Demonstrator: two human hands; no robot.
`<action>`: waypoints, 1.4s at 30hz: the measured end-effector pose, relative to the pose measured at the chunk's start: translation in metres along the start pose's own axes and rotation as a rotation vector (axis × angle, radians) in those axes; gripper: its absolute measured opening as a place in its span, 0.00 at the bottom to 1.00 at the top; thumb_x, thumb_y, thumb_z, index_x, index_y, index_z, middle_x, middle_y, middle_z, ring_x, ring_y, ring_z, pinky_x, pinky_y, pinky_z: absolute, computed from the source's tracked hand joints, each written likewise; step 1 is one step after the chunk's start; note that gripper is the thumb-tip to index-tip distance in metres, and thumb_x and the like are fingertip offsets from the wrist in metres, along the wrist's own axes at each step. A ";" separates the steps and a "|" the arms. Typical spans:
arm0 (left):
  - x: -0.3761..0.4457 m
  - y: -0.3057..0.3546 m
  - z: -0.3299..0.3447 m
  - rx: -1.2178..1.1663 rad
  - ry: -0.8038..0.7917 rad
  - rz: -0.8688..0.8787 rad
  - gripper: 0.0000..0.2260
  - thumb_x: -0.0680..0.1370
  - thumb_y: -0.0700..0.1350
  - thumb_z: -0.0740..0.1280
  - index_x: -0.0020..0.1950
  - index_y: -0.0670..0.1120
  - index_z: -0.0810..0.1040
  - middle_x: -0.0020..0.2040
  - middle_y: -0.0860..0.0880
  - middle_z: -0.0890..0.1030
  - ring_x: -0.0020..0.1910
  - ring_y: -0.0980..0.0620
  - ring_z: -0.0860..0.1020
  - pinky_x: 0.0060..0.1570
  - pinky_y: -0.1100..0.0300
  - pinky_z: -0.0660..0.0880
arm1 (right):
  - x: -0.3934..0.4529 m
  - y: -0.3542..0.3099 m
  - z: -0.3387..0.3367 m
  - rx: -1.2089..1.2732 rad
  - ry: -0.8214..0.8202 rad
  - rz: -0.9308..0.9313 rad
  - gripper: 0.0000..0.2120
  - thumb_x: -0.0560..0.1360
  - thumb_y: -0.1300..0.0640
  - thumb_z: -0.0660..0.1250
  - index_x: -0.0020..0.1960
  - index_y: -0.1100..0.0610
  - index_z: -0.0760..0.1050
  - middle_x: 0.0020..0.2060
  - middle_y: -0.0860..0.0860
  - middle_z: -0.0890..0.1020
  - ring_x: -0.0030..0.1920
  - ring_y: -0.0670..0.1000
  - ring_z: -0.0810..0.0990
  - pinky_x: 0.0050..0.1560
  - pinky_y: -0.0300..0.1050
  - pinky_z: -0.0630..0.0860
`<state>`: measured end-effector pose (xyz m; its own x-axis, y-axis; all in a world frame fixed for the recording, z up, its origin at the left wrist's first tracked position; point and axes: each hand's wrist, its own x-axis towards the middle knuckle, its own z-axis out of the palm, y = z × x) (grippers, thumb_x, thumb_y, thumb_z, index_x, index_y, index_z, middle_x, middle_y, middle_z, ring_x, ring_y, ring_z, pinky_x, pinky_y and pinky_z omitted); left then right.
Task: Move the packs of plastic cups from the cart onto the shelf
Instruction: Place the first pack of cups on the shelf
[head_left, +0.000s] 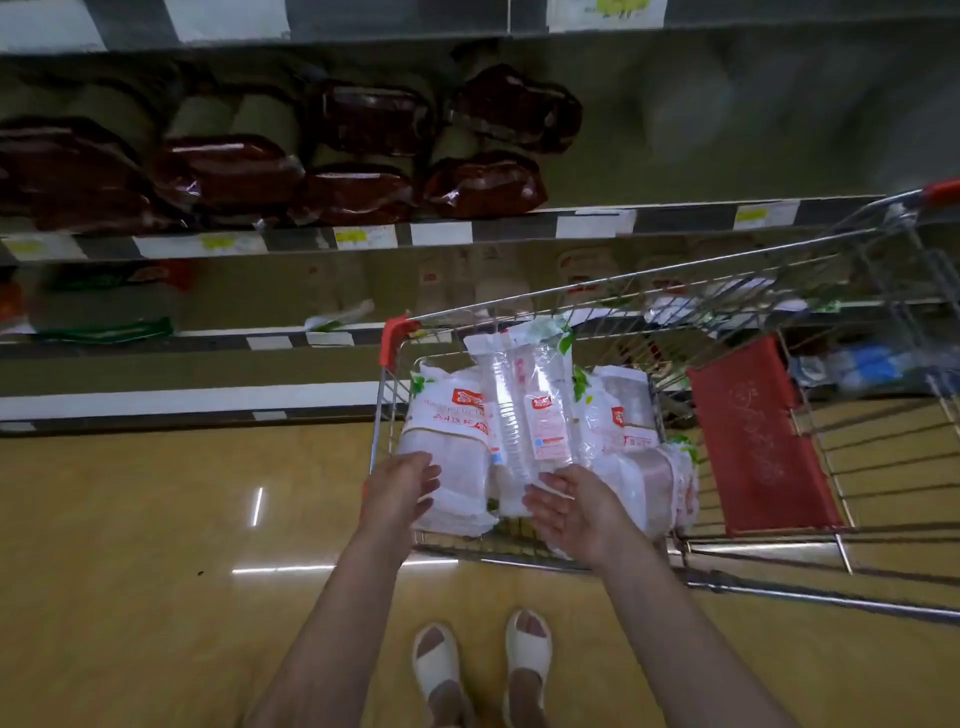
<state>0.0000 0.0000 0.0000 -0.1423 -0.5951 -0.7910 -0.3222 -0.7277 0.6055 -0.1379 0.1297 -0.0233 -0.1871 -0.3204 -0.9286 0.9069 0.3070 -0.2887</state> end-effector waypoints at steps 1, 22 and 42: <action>0.005 0.002 -0.002 0.011 0.028 0.025 0.06 0.77 0.41 0.64 0.52 0.41 0.77 0.42 0.46 0.80 0.43 0.49 0.77 0.41 0.57 0.72 | 0.006 0.004 0.007 -0.051 -0.011 0.011 0.10 0.78 0.55 0.57 0.45 0.60 0.72 0.43 0.57 0.78 0.42 0.54 0.77 0.58 0.51 0.71; 0.007 0.026 -0.032 0.066 0.144 0.185 0.09 0.76 0.41 0.66 0.55 0.43 0.77 0.55 0.42 0.79 0.45 0.48 0.74 0.40 0.59 0.70 | 0.015 0.009 0.070 -0.221 -0.213 0.028 0.22 0.70 0.61 0.71 0.63 0.63 0.75 0.58 0.64 0.81 0.57 0.64 0.81 0.57 0.60 0.78; -0.098 0.097 -0.133 -0.191 -0.205 0.487 0.24 0.68 0.47 0.75 0.62 0.42 0.76 0.55 0.42 0.84 0.48 0.46 0.84 0.46 0.55 0.80 | -0.137 -0.026 0.135 -0.565 -0.584 -0.482 0.27 0.62 0.59 0.74 0.61 0.61 0.76 0.56 0.61 0.83 0.55 0.61 0.81 0.56 0.58 0.77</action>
<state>0.1074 -0.0576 0.1478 -0.4177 -0.8131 -0.4054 -0.0009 -0.4458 0.8951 -0.0853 0.0446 0.1427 -0.1366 -0.8774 -0.4599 0.4347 0.3640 -0.8237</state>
